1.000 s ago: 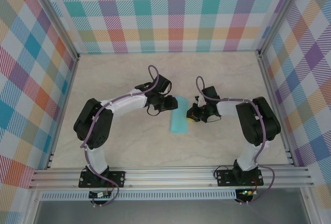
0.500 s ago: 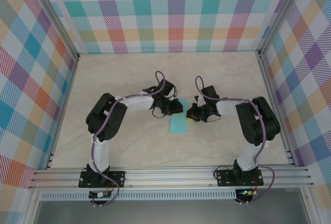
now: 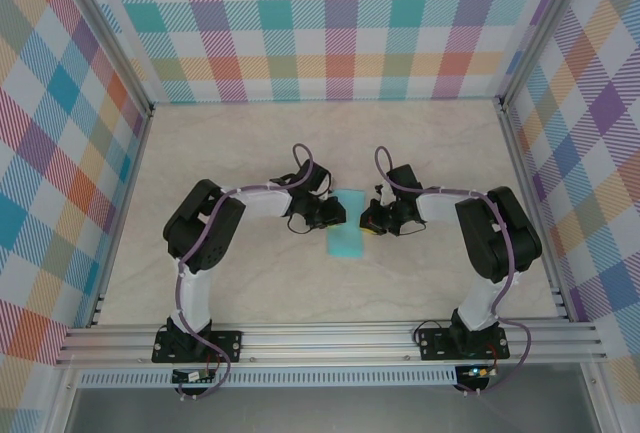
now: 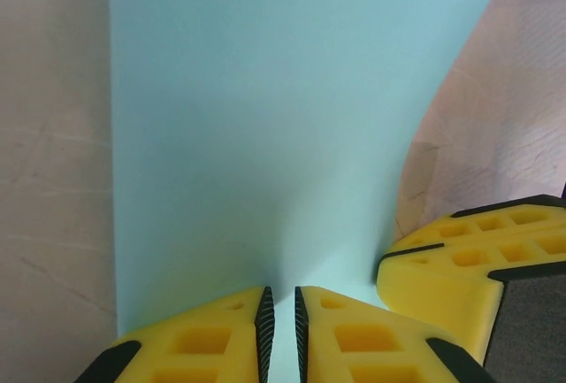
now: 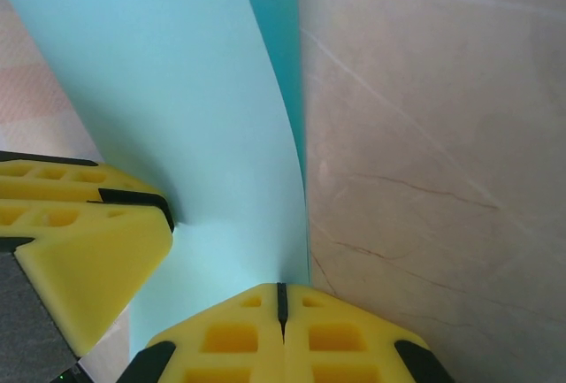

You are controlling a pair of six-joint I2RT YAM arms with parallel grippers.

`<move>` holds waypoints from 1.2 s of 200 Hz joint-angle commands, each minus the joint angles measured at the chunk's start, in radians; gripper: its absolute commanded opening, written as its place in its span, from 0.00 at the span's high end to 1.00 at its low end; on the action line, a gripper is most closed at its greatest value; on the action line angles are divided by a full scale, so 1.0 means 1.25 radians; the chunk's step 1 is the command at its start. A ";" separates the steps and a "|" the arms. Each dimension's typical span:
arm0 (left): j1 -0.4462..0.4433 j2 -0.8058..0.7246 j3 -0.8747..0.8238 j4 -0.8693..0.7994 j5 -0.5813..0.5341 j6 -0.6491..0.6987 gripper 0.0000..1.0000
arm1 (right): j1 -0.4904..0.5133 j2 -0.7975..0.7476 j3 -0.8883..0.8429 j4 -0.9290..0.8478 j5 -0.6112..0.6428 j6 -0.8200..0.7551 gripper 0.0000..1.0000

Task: Fold a paper plane with a square sheet of paper (fold left side to right side)
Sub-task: First fold the square sheet of paper in half at the center of the table.

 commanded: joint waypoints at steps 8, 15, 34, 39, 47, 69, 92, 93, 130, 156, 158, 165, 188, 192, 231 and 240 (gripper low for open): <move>0.045 -0.027 -0.052 -0.056 -0.053 0.031 0.81 | 0.013 0.054 -0.023 -0.101 0.117 -0.026 1.00; 0.051 -0.036 -0.057 -0.057 -0.052 0.036 0.82 | 0.014 0.055 -0.022 -0.103 0.116 -0.027 1.00; 0.065 -0.065 -0.065 -0.062 -0.044 0.049 0.81 | 0.014 0.057 -0.020 -0.104 0.117 -0.028 1.00; 0.065 -0.072 -0.065 -0.064 -0.041 0.056 0.81 | 0.014 0.057 -0.018 -0.104 0.117 -0.029 1.00; 0.067 -0.083 -0.061 -0.068 -0.037 0.070 0.81 | 0.016 0.059 -0.017 -0.106 0.117 -0.030 1.00; 0.066 -0.114 -0.059 -0.045 0.003 0.096 0.84 | 0.017 0.062 -0.013 -0.109 0.118 -0.032 1.00; 0.061 -0.128 -0.064 0.029 0.061 0.090 0.87 | 0.019 0.063 -0.009 -0.113 0.122 -0.033 1.00; 0.060 -0.128 -0.064 0.032 0.064 0.090 0.87 | 0.019 0.063 -0.009 -0.113 0.122 -0.033 1.00; 0.033 -0.047 0.011 0.045 0.101 0.073 0.88 | 0.025 0.065 -0.004 -0.124 0.128 -0.036 1.00; 0.022 0.017 0.059 0.045 0.096 0.072 0.88 | 0.024 0.066 0.001 -0.130 0.131 -0.038 1.00; 0.021 0.020 0.062 0.045 0.094 0.071 0.88 | 0.024 0.066 0.002 -0.131 0.130 -0.039 1.00; 0.021 0.031 0.067 0.043 0.080 0.071 0.89 | 0.025 0.067 0.003 -0.132 0.130 -0.041 1.00; 0.022 0.052 0.082 0.015 0.008 0.085 0.90 | 0.025 0.073 0.011 -0.145 0.130 -0.046 1.00; 0.023 0.055 0.084 0.012 -0.005 0.088 0.90 | 0.025 0.073 0.011 -0.146 0.133 -0.047 1.00; 0.038 0.067 0.072 0.017 -0.100 0.072 0.89 | 0.026 0.069 0.012 -0.166 0.164 -0.054 1.00; 0.044 0.068 0.069 0.025 -0.110 0.066 0.89 | 0.025 0.069 0.013 -0.168 0.165 -0.056 1.00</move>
